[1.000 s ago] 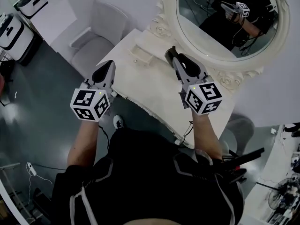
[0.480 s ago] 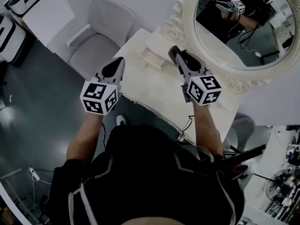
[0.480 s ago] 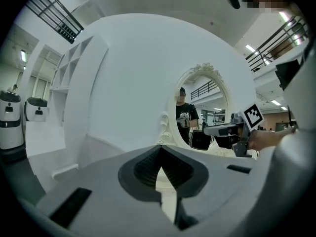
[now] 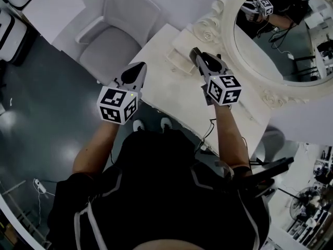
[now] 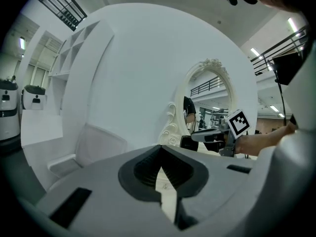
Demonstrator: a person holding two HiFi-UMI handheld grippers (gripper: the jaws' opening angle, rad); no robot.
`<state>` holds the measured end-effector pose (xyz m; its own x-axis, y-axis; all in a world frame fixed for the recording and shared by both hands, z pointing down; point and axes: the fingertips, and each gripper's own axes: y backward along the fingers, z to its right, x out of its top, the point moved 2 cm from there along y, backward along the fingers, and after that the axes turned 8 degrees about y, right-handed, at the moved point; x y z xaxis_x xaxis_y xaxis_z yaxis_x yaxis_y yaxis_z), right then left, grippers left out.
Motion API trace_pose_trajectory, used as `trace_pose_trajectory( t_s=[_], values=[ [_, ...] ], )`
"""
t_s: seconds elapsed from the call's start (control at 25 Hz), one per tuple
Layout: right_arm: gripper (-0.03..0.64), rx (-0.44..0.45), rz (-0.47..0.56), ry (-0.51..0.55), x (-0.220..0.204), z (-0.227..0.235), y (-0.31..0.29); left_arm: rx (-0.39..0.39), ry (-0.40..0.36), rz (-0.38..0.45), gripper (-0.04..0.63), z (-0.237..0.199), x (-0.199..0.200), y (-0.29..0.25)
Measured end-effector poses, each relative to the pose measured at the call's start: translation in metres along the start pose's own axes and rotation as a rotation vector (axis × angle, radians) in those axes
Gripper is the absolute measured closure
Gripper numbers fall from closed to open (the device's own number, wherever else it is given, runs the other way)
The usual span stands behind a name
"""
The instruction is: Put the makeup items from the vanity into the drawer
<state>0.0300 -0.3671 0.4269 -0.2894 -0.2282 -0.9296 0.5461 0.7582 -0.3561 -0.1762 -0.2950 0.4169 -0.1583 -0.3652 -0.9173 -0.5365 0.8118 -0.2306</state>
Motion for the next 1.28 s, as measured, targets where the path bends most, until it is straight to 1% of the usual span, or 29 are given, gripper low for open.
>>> trace_pose_trajectory(
  t_s=[0.24, 0.68, 0.8, 1.0, 1.28],
  values=[
    [0.529, 0.074, -0.059, 0.008, -0.034, 0.005, -0.038, 0.065, 0.035, -0.014, 0.592, -0.007, -0.013, -0.009],
    [0.529, 0.179, -0.152, 0.074, -0.088, 0.006, -0.093, 0.166, 0.033, -0.066, 0.592, -0.001, -0.042, -0.006],
    [0.528, 0.205, -0.187, 0.093, -0.105, 0.004, -0.106, 0.196, 0.046, -0.072, 0.592, -0.001, -0.046, -0.001],
    [0.528, 0.244, -0.215, 0.126, -0.124, 0.001, -0.121, 0.215, 0.055, -0.086, 0.592, 0.001, -0.052, 0.002],
    [0.528, 0.276, -0.252, 0.171, -0.138, -0.005, -0.136, 0.236, 0.072, -0.092, 0.592, -0.001, -0.057, 0.001]
  ],
)
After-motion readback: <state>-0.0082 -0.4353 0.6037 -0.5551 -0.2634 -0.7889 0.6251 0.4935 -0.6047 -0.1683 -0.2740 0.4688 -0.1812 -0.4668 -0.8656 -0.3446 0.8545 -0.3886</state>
